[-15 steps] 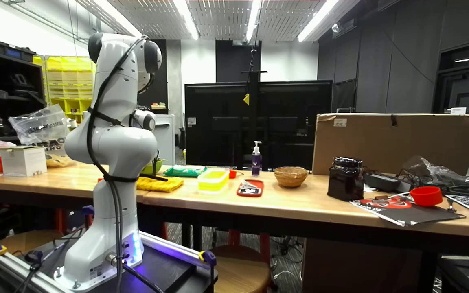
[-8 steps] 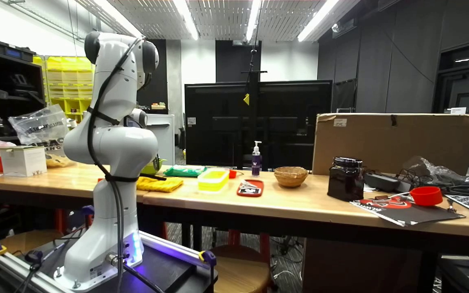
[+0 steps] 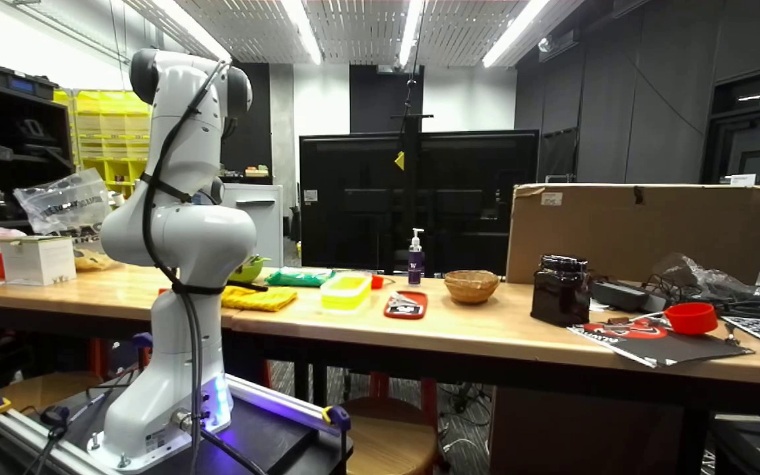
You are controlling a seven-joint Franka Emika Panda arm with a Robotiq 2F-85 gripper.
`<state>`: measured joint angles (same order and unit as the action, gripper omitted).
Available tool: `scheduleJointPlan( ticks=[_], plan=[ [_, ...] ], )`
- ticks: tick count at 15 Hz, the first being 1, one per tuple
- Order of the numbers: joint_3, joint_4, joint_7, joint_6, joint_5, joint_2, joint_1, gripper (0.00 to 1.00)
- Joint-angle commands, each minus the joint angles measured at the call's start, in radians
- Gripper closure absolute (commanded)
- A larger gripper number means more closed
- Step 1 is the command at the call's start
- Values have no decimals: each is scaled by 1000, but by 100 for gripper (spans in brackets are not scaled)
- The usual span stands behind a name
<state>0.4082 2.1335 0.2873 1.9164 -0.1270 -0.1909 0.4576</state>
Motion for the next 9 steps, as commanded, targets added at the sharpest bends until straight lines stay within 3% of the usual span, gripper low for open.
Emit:
scheduleJointPlan(
  ticks=[1, 9],
  plan=[
    [7, 6, 38, 7, -18, 9, 16, 0],
    [-14, 19, -40, 80, 36, -22, 2, 0]
  ],
)
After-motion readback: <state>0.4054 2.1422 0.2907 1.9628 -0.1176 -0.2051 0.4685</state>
